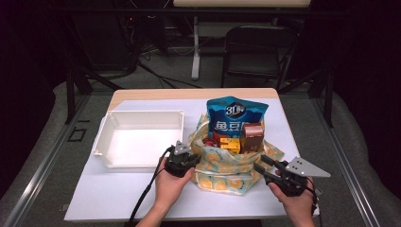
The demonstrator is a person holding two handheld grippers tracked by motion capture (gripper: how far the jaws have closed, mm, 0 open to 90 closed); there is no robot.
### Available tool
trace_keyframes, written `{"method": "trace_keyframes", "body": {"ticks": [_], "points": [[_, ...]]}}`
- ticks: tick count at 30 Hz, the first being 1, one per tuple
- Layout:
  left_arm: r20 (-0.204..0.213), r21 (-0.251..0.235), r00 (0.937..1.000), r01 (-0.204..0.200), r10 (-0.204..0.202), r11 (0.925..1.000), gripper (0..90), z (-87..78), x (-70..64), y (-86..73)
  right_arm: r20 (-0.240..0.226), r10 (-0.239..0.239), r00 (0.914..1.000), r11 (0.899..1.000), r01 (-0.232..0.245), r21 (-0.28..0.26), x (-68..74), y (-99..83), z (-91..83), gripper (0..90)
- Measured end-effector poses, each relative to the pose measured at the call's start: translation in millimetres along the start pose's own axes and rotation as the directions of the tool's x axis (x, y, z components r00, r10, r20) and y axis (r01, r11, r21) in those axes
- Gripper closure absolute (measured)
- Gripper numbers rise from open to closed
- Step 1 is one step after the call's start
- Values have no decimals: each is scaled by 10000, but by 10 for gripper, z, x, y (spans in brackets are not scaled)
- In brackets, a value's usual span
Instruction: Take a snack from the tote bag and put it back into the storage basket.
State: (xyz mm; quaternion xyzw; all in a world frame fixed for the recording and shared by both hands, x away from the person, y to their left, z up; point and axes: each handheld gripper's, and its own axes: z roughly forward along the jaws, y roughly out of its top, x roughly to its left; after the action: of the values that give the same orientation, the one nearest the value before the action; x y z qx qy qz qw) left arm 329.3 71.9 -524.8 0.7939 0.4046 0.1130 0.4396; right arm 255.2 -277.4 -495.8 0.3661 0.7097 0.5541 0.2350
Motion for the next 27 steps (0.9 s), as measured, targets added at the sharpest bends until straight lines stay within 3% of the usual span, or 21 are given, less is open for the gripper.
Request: {"method": "trace_keyframes", "body": {"ticks": [4, 6, 7, 8, 11, 13, 17, 19, 21, 22, 24, 27], "points": [[-60, -665, 9998, -178, 174, 9976, 720, -181, -37, 87, 1148, 588, 9917, 9981, -564, -237, -152, 67, -40, 597], [-329, -1033, 9994, -176, 142, 9945, 703, -236, -20, 139, 1352, 663, 9886, 9974, -620, -354, -180, 89, -35, 591], [-510, -1194, 9987, -94, 33, 9928, 673, -242, -2, 170, 1512, 886, 9845, 9952, -813, -540, -210, 114, -26, 588], [-668, -1296, 9977, -20, -68, 9916, 609, -235, 19, 204, 1912, 1127, 9751, 9923, -1006, -717, -265, 187, 9, 573], [-853, -1484, 9960, 131, -260, 9888, 598, -178, 67, 287, 2325, 844, 9689, 9954, -712, -647, -293, 267, 79, 558], [-961, -1573, 9944, 288, -444, 9871, 579, -120, 94, 334, 2294, 888, 9693, 9958, -813, -420, -348, 317, 177, 537], [-1095, -1650, 9917, 491, -678, 9851, 553, -38, 149, 402, 2046, 1515, 9671, 9885, -1478, -330, -478, 303, 358, 531], [-1195, -1416, 9907, 478, -650, 9888, 570, 27, 159, 421, 1954, 1654, 9667, 9860, -1663, -123, -536, 263, 428, 563], [-1151, -1048, 9922, 361, -482, 9938, 658, 87, 164, 419, 1814, 1899, 9649, 9812, -1931, 1, -593, 213, 485, 638], [-1171, -898, 9923, 307, -412, 9955, 749, 111, 157, 409, 1745, 2033, 9634, 9784, -2068, 21, -614, 189, 512, 687], [-1492, -741, 9885, 122, -232, 9972, 900, 148, 128, 383, 1518, 2200, 9636, 9732, -2274, 334, -651, 144, 583, 864], [-1403, -202, 9898, 230, -256, 9995, 900, 238, 113, 350, 1479, 1951, 9696, 9769, -2055, 586, -630, 130, 646, 900]]}}
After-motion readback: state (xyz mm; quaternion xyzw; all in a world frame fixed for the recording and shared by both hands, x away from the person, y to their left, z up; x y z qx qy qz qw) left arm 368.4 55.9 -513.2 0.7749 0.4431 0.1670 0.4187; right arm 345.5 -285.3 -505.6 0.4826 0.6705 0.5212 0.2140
